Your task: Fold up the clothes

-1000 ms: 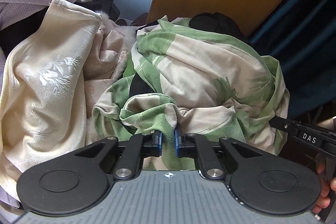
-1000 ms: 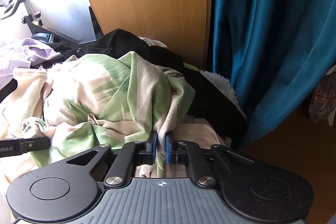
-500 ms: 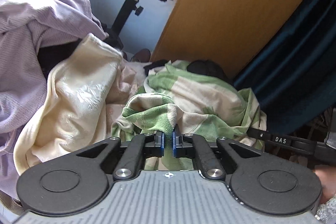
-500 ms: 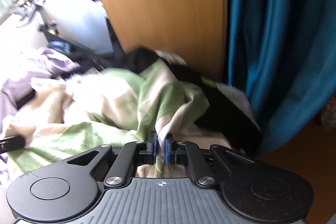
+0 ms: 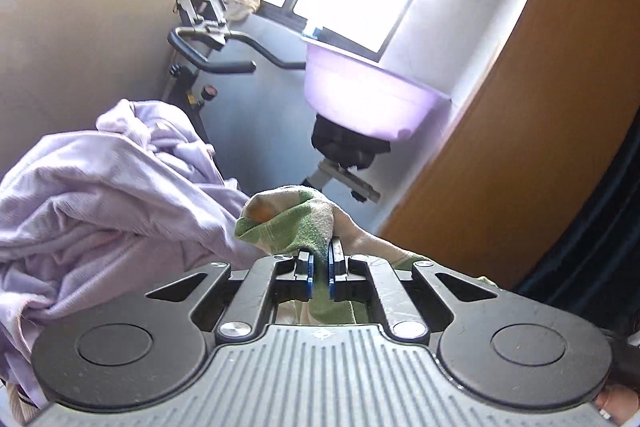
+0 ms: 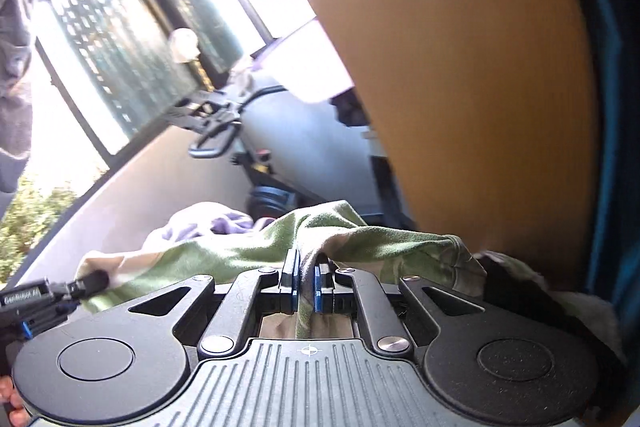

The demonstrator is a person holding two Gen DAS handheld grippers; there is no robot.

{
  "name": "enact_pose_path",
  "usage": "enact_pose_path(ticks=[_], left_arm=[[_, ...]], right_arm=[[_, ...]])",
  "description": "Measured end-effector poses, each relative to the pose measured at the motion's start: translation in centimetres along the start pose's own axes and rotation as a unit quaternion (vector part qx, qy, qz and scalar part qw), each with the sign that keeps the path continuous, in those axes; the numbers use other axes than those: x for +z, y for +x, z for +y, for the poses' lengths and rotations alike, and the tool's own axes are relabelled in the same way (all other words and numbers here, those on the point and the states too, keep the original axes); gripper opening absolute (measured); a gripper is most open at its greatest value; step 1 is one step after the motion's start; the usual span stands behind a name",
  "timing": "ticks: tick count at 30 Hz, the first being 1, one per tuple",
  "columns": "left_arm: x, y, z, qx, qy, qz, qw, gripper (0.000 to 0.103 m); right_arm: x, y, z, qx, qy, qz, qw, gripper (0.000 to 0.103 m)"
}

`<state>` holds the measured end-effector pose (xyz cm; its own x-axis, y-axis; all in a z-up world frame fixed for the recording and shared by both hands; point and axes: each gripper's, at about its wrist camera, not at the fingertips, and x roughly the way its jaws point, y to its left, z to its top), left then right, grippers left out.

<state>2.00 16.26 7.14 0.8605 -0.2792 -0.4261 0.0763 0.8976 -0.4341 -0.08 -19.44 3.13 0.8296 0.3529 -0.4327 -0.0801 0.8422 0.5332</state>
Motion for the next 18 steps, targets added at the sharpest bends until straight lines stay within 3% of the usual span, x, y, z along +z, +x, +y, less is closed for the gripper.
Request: enact_pose_path(ticks=[4, 6, 8, 13, 18], left_arm=[[2.9, -2.4, 0.2, 0.0, 0.011, -0.053, 0.9985, 0.006], [4.1, -3.0, 0.0, 0.004, 0.029, -0.07, 0.9971, 0.006], [4.6, -2.7, 0.5, 0.023, 0.039, -0.071, 0.9964, 0.006], [3.2, 0.2, 5.7, 0.098, -0.014, -0.013, 0.995, 0.006], [-0.2, 2.7, 11.6, 0.194, -0.091, 0.064, 0.9747, 0.006]], right_arm=[[-0.1, 1.3, 1.9, 0.03, -0.021, 0.015, 0.999, 0.009], [-0.2, 1.9, 2.8, 0.023, -0.037, 0.03, 0.999, 0.031], [-1.0, 2.1, 2.9, -0.004, -0.045, 0.04, 0.998, 0.038], [-3.4, 1.8, -0.1, -0.079, -0.013, 0.052, 0.995, 0.041], [-6.0, 1.7, -5.4, -0.18, 0.026, 0.081, 0.98, 0.042]])
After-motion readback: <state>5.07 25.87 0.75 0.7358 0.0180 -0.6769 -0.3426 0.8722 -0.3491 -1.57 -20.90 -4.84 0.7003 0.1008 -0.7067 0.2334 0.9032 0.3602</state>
